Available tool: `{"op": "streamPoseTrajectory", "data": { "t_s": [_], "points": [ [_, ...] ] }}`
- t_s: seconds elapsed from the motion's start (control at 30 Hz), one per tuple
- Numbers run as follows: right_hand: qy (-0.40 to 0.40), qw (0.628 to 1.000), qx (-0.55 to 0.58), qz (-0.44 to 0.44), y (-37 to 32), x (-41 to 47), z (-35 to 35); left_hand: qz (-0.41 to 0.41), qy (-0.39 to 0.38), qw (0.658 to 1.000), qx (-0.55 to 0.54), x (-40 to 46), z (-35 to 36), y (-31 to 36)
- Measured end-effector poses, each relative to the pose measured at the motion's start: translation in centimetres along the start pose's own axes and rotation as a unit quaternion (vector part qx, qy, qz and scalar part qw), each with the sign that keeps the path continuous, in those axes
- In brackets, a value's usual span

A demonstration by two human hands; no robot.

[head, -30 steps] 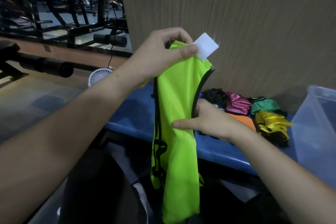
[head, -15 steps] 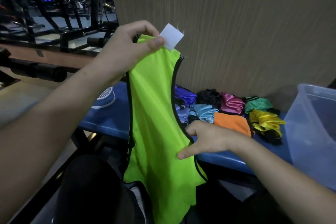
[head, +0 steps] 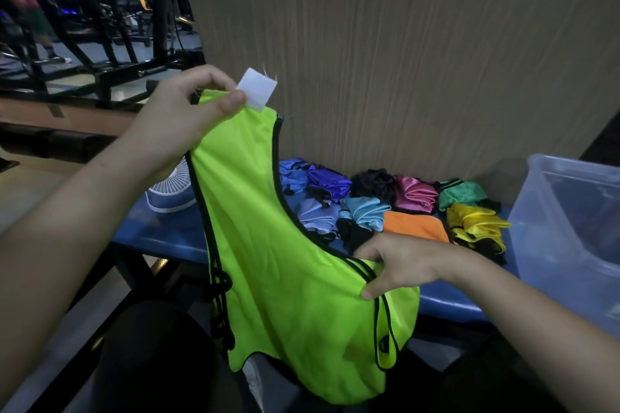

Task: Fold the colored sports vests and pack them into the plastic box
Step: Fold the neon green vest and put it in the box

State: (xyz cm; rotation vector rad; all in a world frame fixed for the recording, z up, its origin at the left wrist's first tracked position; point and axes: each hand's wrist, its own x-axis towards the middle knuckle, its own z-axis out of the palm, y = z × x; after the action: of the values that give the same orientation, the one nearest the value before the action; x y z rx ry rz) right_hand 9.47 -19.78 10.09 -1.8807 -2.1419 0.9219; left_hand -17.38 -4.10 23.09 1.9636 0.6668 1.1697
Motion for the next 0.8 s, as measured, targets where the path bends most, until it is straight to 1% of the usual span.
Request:
{"op": "streamPoseTrajectory", "data": {
  "t_s": [0.07,0.17,0.23,0.3,0.37,0.47,0.5,0.57,0.6,0.63,0.67,0.73,0.8],
  "points": [
    [-0.015,1.0,0.004,0.021,0.6,-0.4,-0.2,-0.007,-0.001,1.0,0.001,-0.2,-0.2,-0.2],
    [-0.026,0.998,-0.023,0.048,1.3,-0.8,-0.4,-0.011,0.001,1.0,0.002,-0.2,-0.6,-0.4],
    [-0.023,0.997,-0.03,0.067,1.9,-1.0,-0.4,-0.003,0.001,1.0,0.011,-0.2,-1.0,-0.6],
    [-0.003,0.994,-0.058,0.088,2.4,-1.0,-0.2,0.002,0.003,1.0,0.015,-0.2,-1.3,-0.8],
    [0.043,0.987,-0.101,0.115,3.2,-0.8,0.2,0.005,0.013,1.0,0.016,-0.2,-1.5,-1.0],
    [0.145,0.972,-0.116,0.142,3.9,-0.8,0.5,-0.001,0.023,1.0,0.009,-0.1,-1.7,-1.1],
    [0.193,0.962,-0.125,0.146,3.9,-0.9,0.5,0.0,0.021,1.0,0.007,-0.1,-1.8,-1.2],
    [0.306,0.929,-0.152,0.146,3.8,-1.1,0.3,0.009,0.014,1.0,0.008,0.0,-1.6,-1.3],
    [0.348,0.913,-0.162,0.141,3.8,-1.2,0.2,0.014,0.011,1.0,0.008,0.0,-1.5,-1.3],
    [0.374,0.903,-0.165,0.135,3.7,-1.2,0.1,0.016,0.01,1.0,0.005,0.0,-1.3,-1.3],
    [0.382,0.9,-0.162,0.135,3.6,-1.1,0.0,0.017,0.008,1.0,0.001,0.0,-1.1,-1.4],
    [0.379,0.904,-0.139,0.141,3.2,-0.9,-0.2,0.016,0.003,1.0,-0.006,0.1,-0.6,-1.4],
    [0.392,0.905,-0.088,0.141,2.5,-0.9,-0.6,0.016,-0.004,1.0,0.002,0.1,0.0,-1.5]
  ]
}}
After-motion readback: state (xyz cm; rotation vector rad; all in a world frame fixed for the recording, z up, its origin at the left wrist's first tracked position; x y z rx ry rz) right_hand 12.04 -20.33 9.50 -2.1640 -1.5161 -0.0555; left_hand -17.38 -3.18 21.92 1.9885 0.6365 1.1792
